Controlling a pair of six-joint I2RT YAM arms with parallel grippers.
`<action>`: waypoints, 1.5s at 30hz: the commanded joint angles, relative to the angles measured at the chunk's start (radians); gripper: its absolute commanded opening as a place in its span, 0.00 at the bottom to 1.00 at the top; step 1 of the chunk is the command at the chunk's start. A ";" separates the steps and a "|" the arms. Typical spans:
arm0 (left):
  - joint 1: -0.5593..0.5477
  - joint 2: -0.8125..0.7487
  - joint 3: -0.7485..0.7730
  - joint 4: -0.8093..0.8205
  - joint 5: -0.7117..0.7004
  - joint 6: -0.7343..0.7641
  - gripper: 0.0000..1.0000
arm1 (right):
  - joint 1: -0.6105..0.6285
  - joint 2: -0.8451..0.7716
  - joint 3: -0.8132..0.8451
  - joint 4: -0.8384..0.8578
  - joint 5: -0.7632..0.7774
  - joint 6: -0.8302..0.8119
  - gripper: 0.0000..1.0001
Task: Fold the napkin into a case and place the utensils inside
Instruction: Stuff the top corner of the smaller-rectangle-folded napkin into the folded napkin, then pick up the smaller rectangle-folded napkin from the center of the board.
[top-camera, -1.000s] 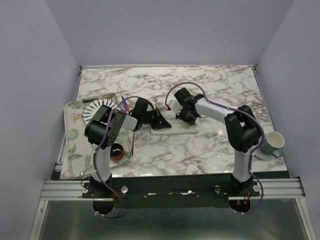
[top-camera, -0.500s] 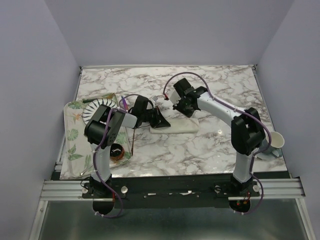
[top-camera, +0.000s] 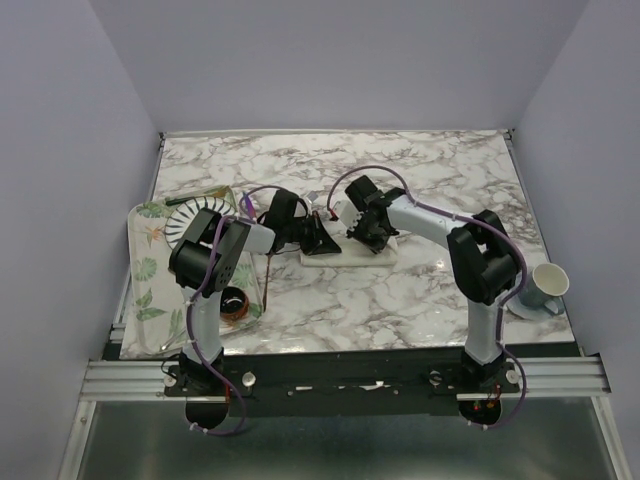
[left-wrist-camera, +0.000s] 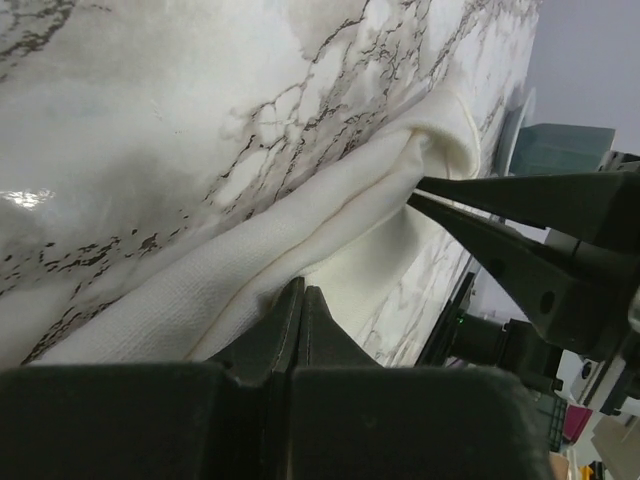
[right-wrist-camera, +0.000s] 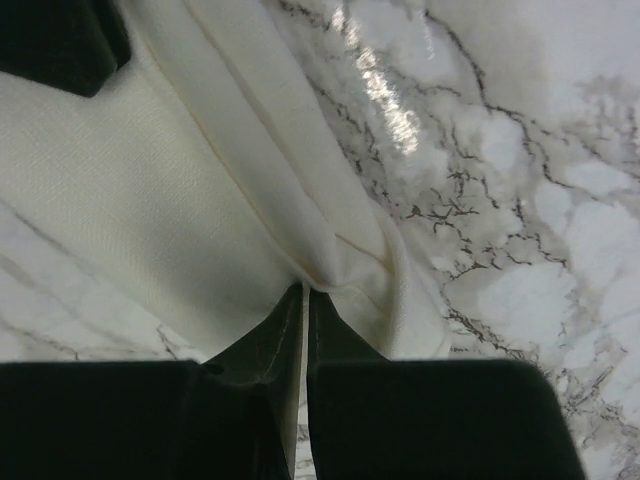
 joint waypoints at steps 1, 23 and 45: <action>0.027 0.055 -0.010 -0.173 -0.096 0.107 0.00 | 0.004 0.045 -0.049 0.069 0.070 -0.025 0.13; 0.040 0.095 0.035 -0.231 -0.072 0.185 0.00 | -0.344 -0.001 0.191 -0.172 -0.801 0.465 0.26; 0.034 0.149 0.105 -0.269 -0.073 0.200 0.00 | -0.415 0.297 -0.069 0.109 -1.087 0.720 0.17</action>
